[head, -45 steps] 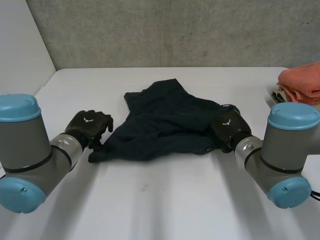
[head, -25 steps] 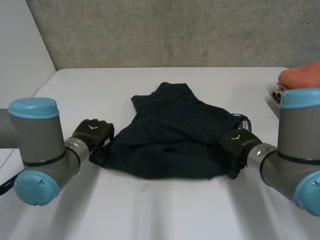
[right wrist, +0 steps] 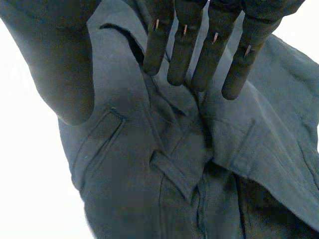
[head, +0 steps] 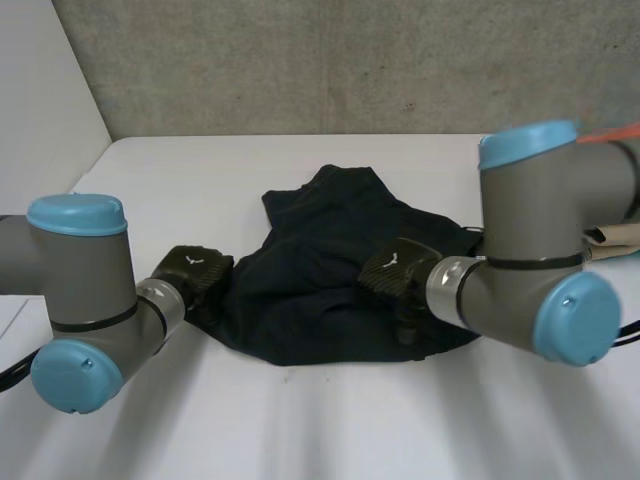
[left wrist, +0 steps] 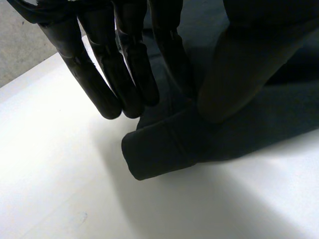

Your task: Fold the laundry.

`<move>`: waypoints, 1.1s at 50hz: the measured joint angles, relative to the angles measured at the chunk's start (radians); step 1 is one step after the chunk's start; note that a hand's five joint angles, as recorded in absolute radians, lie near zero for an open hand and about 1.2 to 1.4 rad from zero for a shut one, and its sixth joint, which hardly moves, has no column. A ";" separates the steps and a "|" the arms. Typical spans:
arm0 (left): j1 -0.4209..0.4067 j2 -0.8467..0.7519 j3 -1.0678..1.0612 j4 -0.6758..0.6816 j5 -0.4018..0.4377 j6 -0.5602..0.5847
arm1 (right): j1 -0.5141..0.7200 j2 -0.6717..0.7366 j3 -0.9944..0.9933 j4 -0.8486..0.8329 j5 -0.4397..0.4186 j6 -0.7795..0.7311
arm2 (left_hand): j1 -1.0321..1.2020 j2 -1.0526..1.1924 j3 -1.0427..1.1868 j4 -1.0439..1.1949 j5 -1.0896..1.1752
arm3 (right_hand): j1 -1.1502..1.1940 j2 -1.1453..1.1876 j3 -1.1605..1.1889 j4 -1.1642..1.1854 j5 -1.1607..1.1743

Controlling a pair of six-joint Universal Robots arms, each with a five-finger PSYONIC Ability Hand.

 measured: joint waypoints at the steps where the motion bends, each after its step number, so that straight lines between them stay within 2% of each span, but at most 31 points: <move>1: 0.000 -0.001 0.001 0.000 0.000 0.003 | 0.003 0.010 0.005 -0.026 -0.003 -0.005 | 0.019 0.033 0.030 0.032 0.034 | 0.000 0.000 0.000 0.000 -0.002; 7: 0.000 -0.004 0.003 -0.005 -0.005 0.031 | 0.015 0.037 0.053 -0.209 -0.012 -0.015 | 0.063 0.060 0.062 0.063 0.067 | -0.002 0.000 0.000 0.000 -0.011; 9: 0.002 -0.001 0.002 -0.008 -0.007 0.037 | 0.018 0.043 0.062 -0.254 -0.015 -0.013 | -0.112 -0.118 -0.103 -0.104 -0.099 | -0.002 0.000 0.000 0.000 -0.011; 12: 0.005 0.012 -0.004 -0.014 -0.009 0.042 | 0.023 0.055 0.065 -0.295 -0.020 -0.011 | -0.112 -0.118 -0.103 -0.104 -0.099 | -0.003 -0.001 0.000 0.000 -0.011; 13: 0.007 0.019 -0.008 -0.017 -0.010 0.043 | 0.026 0.067 0.059 -0.309 -0.023 -0.011 | -0.258 -0.273 -0.265 -0.267 -0.260 | -0.003 0.000 0.000 0.000 -0.011; 14: 0.008 0.025 -0.011 -0.018 -0.010 0.044 | 0.028 0.075 0.054 -0.313 -0.025 -0.012 | -0.294 -0.314 -0.302 -0.308 -0.303 | -0.002 0.000 0.000 0.000 -0.011; 19: 0.011 0.060 -0.036 -0.024 -0.006 0.051 | 0.030 0.119 0.012 -0.294 -0.028 -0.020 | -0.384 -0.409 -0.403 -0.407 -0.407 | 0.053 0.052 0.054 0.053 0.039; 20: 0.011 0.064 -0.040 -0.025 -0.005 0.054 | 0.029 0.126 0.004 -0.288 -0.027 -0.020 | -0.384 -0.409 -0.403 -0.407 -0.407 | 0.154 0.139 0.138 0.135 0.127; 21: 0.011 0.068 -0.046 -0.027 -0.005 0.060 | 0.029 0.135 -0.009 -0.278 -0.026 -0.020 | -0.413 -0.437 -0.429 -0.433 -0.434 | 0.364 0.360 0.349 0.353 0.323; 24: 0.010 0.069 -0.054 -0.032 -0.005 0.077 | 0.028 0.141 -0.029 -0.259 -0.020 -0.014 | -0.452 -0.471 -0.465 -0.471 -0.472 | 0.520 0.526 0.508 0.519 0.499; 31: 0.010 0.043 -0.054 -0.044 -0.009 0.123 | 0.018 0.096 -0.048 -0.193 0.000 0.037 | -0.472 -0.498 -0.480 -0.498 -0.502 | 0.523 0.551 0.557 0.566 0.524; 36: 0.008 0.005 -0.034 -0.045 -0.010 0.139 | -0.004 -0.005 -0.014 -0.145 0.002 0.110 | -0.472 -0.496 -0.479 -0.496 -0.497 | 0.523 0.551 0.557 0.566 0.528; 39: 0.004 -0.017 -0.019 -0.040 -0.009 0.142 | -0.018 -0.070 0.023 -0.120 0.000 0.152 | -0.409 -0.443 -0.436 -0.439 -0.435 | 0.523 0.551 0.557 0.567 0.533; 42: -0.004 -0.045 0.002 -0.032 -0.010 0.144 | -0.033 -0.145 0.080 -0.100 -0.002 0.198 | -0.132 -0.169 -0.167 -0.169 -0.167 | 0.523 0.551 0.557 0.567 0.533; 43: -0.007 -0.051 0.008 -0.030 -0.011 0.144 | -0.035 -0.158 0.091 -0.099 -0.002 0.206 | -0.108 -0.142 -0.141 -0.143 -0.141 | 0.523 0.551 0.557 0.567 0.533; 45: -0.014 -0.067 0.026 -0.025 -0.015 0.145 | -0.043 -0.187 0.126 -0.099 0.000 0.225 | 0.117 0.102 0.099 0.097 0.094 | 0.523 0.551 0.557 0.567 0.533; 50: -0.027 -0.084 0.100 -0.005 -0.038 0.135 | -0.058 -0.188 0.160 -0.124 0.010 0.234 | 0.129 0.144 0.138 0.143 0.132 | 0.523 0.551 0.557 0.567 0.533; 55: -0.038 -0.072 0.253 0.050 -0.055 0.107 | -0.071 -0.126 0.071 -0.218 0.046 0.214 | 0.129 0.144 0.138 0.143 0.132 | 0.523 0.551 0.562 0.570 0.533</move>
